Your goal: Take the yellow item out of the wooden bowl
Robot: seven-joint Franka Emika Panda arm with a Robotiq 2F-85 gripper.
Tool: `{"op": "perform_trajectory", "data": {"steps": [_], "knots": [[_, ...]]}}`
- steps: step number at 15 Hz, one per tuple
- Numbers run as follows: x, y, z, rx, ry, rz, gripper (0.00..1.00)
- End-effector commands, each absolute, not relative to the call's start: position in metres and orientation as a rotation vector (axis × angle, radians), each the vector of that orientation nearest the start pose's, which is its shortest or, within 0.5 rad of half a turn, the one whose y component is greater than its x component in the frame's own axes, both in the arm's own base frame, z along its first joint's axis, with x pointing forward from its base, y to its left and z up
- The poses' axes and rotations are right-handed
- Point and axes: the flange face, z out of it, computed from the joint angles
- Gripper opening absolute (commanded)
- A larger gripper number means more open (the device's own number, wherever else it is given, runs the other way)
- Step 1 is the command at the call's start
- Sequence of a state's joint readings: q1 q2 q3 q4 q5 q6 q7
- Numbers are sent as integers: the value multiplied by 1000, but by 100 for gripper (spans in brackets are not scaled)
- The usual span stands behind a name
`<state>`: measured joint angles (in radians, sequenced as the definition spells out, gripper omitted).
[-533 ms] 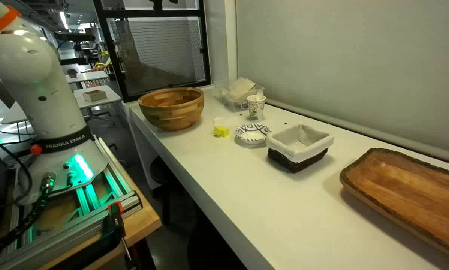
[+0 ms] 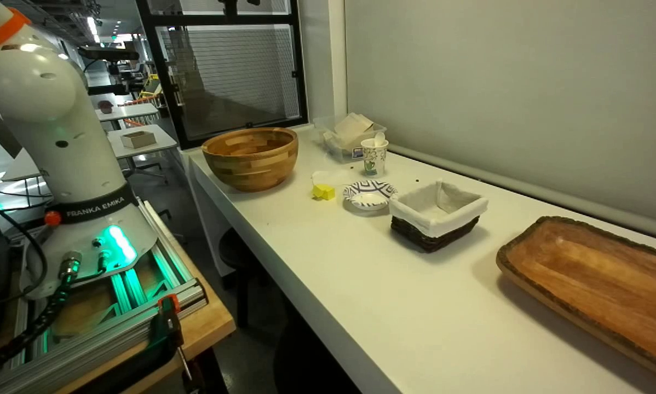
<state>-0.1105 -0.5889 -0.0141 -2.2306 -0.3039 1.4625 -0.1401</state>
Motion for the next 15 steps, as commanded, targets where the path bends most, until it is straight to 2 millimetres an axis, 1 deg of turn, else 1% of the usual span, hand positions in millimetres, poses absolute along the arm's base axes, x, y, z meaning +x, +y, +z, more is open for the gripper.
{"op": "perform_trajectory", "data": {"steps": [1,13,14,15], "knots": [[343,-79,581,-3391,-21,370,100],[343,-79,581,-3391,-21,370,100],[349,-72,576,-3371,-108,352,100],[357,-60,569,-3361,-204,340,100]]}}
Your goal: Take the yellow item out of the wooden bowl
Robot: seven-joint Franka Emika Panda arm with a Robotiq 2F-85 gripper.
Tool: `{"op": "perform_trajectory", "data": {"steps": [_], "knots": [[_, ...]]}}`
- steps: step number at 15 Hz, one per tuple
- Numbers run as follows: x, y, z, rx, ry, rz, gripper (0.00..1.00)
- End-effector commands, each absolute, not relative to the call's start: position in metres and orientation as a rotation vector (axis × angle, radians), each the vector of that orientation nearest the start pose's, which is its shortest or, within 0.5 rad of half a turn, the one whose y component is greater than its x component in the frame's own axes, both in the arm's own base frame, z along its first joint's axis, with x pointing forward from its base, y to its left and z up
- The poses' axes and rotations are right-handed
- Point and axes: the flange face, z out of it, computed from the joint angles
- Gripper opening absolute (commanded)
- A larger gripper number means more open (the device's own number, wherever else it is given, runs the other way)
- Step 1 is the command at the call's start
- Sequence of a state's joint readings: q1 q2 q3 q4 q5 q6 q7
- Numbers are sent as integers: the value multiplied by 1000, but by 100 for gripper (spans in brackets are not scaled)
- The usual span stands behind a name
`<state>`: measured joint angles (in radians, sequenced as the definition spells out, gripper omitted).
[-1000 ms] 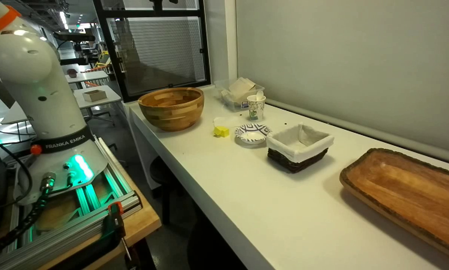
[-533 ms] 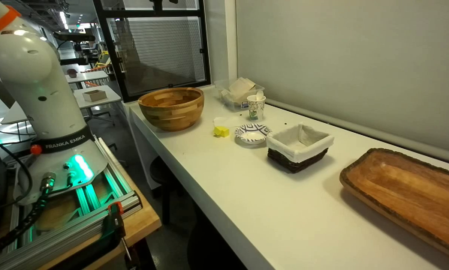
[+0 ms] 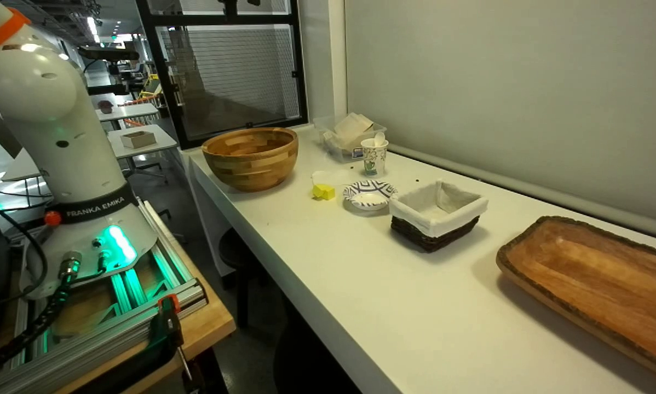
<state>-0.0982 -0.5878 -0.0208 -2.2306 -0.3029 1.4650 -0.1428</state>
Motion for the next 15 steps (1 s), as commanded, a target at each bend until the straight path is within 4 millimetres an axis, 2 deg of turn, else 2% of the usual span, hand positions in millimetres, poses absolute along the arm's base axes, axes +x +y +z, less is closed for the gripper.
{"op": "perform_trajectory", "data": {"steps": [1,8,12,15], "knots": [[362,-50,565,-3365,-265,345,100],[391,33,522,-3255,-732,216,100],[401,70,480,-3095,-915,169,100],[404,88,446,-2967,-980,156,100]]}}
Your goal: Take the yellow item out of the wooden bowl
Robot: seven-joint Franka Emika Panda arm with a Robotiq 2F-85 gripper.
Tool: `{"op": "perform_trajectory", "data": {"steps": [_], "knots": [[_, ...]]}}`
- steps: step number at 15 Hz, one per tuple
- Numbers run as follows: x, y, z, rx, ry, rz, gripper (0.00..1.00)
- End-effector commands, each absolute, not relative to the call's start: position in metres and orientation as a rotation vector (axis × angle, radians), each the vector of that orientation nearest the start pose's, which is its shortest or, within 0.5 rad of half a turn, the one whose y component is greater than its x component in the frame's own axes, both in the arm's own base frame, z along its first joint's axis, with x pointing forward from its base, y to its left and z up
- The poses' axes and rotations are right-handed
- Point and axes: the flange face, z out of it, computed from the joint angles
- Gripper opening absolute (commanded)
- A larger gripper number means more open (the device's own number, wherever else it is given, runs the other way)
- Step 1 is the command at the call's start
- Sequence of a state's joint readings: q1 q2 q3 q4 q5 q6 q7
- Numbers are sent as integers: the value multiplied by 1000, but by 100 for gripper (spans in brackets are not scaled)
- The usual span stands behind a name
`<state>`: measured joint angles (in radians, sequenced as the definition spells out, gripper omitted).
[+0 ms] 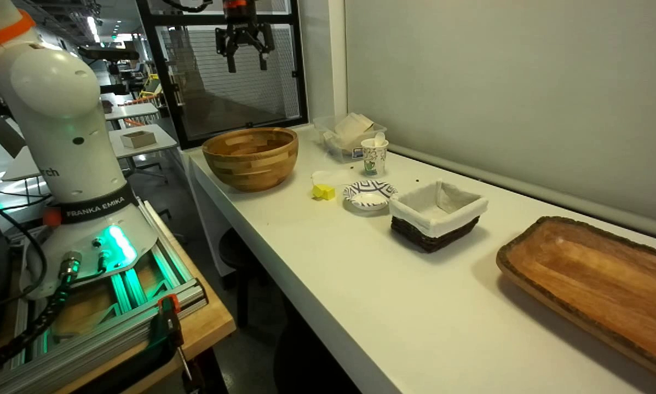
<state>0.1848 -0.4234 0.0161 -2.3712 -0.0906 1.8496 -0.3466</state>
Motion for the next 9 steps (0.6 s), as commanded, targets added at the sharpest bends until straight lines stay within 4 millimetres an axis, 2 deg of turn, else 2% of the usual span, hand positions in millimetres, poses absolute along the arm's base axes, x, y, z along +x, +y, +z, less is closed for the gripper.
{"op": "perform_trajectory", "data": {"steps": [1,6,9], "knots": [[405,92,435,-2944,-982,161,100],[408,100,382,-2882,-930,184,100],[409,115,351,-2823,-902,138,100]]}}
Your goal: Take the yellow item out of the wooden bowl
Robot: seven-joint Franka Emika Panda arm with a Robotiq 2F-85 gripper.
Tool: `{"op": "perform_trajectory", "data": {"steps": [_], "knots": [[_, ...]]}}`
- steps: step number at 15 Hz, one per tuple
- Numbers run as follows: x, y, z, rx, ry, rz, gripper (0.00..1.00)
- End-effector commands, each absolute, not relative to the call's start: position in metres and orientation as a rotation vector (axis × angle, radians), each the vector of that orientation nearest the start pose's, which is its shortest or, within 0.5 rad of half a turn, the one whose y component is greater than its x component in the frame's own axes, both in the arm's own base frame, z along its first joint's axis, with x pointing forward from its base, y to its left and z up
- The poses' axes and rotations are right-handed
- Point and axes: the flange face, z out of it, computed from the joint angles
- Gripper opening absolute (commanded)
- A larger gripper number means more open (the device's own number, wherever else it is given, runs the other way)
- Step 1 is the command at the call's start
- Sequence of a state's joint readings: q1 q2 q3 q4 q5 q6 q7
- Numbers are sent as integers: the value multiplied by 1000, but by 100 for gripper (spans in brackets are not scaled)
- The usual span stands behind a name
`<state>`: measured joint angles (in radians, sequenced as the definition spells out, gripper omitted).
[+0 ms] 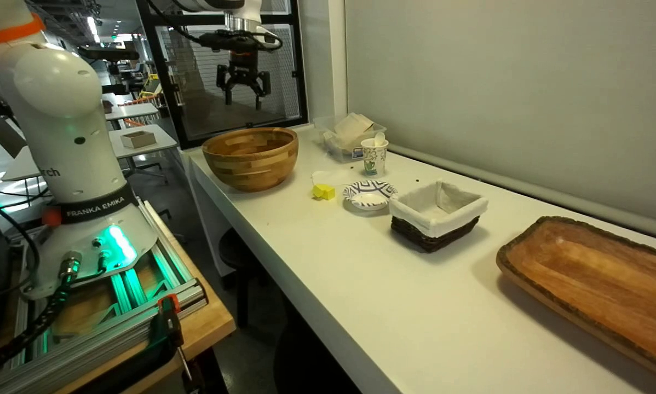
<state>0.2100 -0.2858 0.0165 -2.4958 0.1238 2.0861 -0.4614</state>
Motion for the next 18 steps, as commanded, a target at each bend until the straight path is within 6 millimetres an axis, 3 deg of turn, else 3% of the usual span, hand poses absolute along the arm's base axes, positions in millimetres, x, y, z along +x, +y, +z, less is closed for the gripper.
{"op": "perform_trajectory", "data": {"steps": [1,2,4,8,14,18], "knots": [[409,119,343,-2808,-941,139,100],[411,109,361,-2845,-918,148,100],[411,112,353,-2841,-926,162,100],[417,112,358,-2912,-916,119,100],[420,162,345,-2949,-997,-24,100],[415,184,324,-2982,-991,-87,100]]}}
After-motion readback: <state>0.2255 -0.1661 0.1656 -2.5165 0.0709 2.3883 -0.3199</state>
